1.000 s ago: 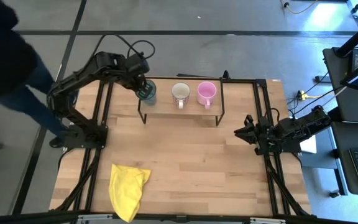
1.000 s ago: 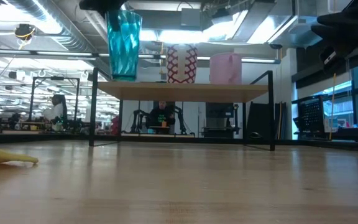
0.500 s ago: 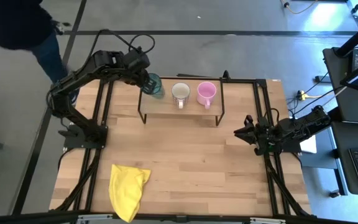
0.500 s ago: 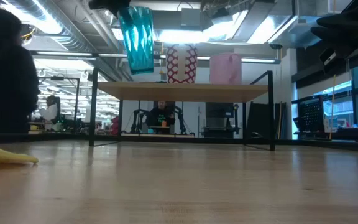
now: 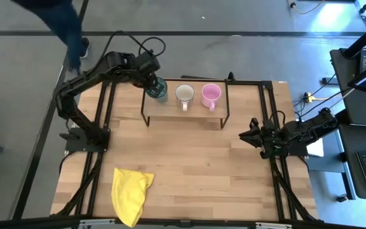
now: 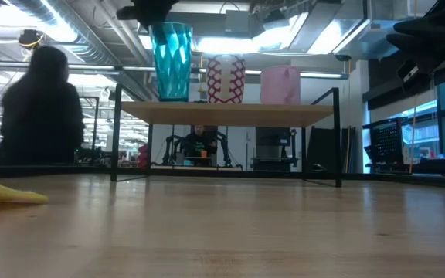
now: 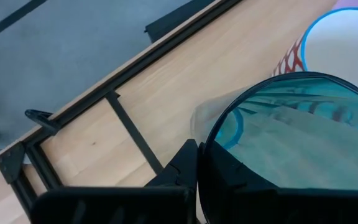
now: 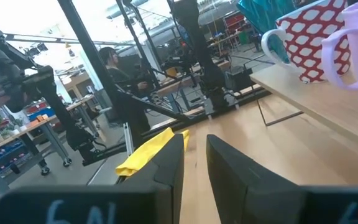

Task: Stack small to large cups/mugs on shelf
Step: Put the blue cup on the shelf

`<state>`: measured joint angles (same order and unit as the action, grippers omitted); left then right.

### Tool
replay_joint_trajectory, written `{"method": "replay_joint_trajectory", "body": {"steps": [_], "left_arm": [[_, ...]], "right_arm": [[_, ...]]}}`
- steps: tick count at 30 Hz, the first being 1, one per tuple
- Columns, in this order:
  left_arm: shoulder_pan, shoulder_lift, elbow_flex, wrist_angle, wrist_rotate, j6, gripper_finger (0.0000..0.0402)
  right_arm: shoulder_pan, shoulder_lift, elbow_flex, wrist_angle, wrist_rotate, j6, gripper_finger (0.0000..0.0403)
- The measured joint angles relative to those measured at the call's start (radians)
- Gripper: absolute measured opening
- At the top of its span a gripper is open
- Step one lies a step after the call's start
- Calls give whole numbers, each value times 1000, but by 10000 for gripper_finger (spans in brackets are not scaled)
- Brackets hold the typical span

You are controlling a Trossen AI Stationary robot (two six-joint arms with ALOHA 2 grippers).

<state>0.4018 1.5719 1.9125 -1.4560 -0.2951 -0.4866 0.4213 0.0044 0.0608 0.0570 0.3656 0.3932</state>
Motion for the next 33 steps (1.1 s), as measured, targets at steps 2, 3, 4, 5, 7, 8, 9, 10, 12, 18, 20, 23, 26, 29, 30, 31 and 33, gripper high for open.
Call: {"method": "replay_joint_trajectory", "body": {"steps": [2,3,4,5,7,8,9,10,12,18,20,23,26,29,30,31,33], "left_arm": [[2,0,0,-10,0,0,3],[2,0,0,-15,0,0,3],[2,0,0,-17,1,0,3],[2,0,0,-17,6,1,3],[2,0,0,-16,28,0,3],[2,0,0,-16,31,0,3],[2,0,0,-16,32,0,3],[2,0,0,-16,32,0,3],[2,0,0,-17,32,-5,3],[2,0,0,-16,28,-3,4],[2,0,0,-15,24,-1,4],[2,0,0,-15,24,-1,4],[2,0,0,-16,25,-1,4],[8,1,0,-16,49,-2,4],[11,7,1,-18,62,-2,4],[13,12,1,-26,67,-6,4],[20,22,0,-48,68,-7,4]], "right_arm": [[0,0,0,0,0,-27,71],[0,0,0,0,0,-48,71],[0,0,0,0,0,-82,71],[0,0,0,-3,-1,-119,71],[0,0,0,-10,-3,-184,71],[0,0,0,-11,-5,-193,71],[0,0,0,-10,-6,-191,71],[0,0,0,-10,-8,-179,71],[0,0,0,-10,-16,-132,71],[0,0,0,-10,-20,-117,71],[0,0,0,-10,-20,-109,71],[0,0,0,-10,-19,-114,71],[0,0,0,-10,-19,-109,71],[0,0,0,-10,-19,-114,71],[0,0,0,-10,-19,-113,71],[0,0,0,-10,-19,-110,71],[0,0,0,-10,-19,-111,71]]}}
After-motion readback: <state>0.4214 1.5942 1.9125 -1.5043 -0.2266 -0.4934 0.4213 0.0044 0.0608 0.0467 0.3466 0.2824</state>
